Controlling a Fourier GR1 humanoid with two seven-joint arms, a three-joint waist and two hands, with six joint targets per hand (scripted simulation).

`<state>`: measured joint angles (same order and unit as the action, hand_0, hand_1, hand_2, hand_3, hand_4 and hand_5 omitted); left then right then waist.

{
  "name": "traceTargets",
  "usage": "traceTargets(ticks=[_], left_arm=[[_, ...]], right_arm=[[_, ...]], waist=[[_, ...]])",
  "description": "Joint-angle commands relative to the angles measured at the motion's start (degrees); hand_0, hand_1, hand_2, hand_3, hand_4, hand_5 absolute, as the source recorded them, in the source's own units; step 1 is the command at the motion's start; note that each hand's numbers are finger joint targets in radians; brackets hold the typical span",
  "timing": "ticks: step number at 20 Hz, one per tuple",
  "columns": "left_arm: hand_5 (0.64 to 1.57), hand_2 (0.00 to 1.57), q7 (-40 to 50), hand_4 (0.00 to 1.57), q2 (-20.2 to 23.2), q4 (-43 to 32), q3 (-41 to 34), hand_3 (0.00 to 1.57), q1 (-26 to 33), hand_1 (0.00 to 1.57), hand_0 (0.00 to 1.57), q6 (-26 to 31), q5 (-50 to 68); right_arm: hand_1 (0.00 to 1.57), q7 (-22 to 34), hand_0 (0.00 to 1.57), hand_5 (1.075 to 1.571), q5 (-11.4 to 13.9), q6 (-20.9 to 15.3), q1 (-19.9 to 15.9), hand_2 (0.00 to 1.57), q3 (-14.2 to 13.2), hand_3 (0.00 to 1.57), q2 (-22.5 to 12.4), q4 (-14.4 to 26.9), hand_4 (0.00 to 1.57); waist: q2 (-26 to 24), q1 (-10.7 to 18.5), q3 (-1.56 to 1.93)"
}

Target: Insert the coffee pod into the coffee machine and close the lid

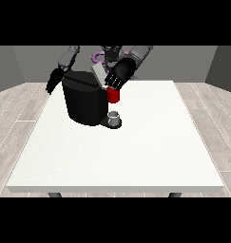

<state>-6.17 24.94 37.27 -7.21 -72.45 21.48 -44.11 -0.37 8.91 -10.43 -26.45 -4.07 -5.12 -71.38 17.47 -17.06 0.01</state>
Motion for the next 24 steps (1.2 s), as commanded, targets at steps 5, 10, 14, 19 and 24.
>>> traceTargets(ticks=[5, 10, 14, 19, 24], left_arm=[[1.571, 1.22, -3.5, 0.0, 2.6, -0.5, 3.5, 1.09, 1.4, 1.21, 1.21, -3.6, -5.1], [1.571, 1.15, -3.2, 0.0, 3.1, -0.9, 3.0, 1.0, -0.7, 1.14, 1.14, -3.8, -5.4], [1.571, 1.13, -4.1, 0.0, 2.2, -1.8, 1.5, 0.97, -0.9, 1.11, 1.11, -4.3, -4.1], [1.571, 1.21, -6.6, 0.0, 3.4, -1.6, 0.3, 0.96, -0.5, 1.25, 1.25, -8.7, -4.4], [1.571, 1.2, -9.6, 0.0, 4.0, -1.6, 0.2, 0.98, 0.5, 1.22, 1.22, -8.9, -4.4]], right_arm=[[0.0, 1.5, 0.0, 1.571, 0.4, 0.1, -0.2, 0.0, 1.0, 0.0, 0.3, -2.1, 0.0], [0.0, -0.9, 0.0, 1.571, 0.0, -0.8, -0.3, 0.0, 0.6, 0.0, 1.5, -0.9, 0.0], [0.0, 2.4, 0.0, 1.571, 1.7, -3.0, -1.3, 0.0, 1.7, 0.0, 2.6, -2.2, 0.0], [0.0, 2.2, 0.0, 1.571, 0.7, 0.1, -1.9, 0.0, 1.2, 0.0, 0.0, -3.7, 0.0], [0.0, 2.0, 0.0, 1.571, 1.1, -1.6, -1.6, 0.0, 0.7, 0.0, 0.5, -3.2, 0.07]], waist=[[1.2, -1.2, -0.03], [3.7, -1.2, 0.01], [2.3, -0.7, -0.01], [4.5, -2.4, -0.02], [4.9, -1.3, -0.02]])
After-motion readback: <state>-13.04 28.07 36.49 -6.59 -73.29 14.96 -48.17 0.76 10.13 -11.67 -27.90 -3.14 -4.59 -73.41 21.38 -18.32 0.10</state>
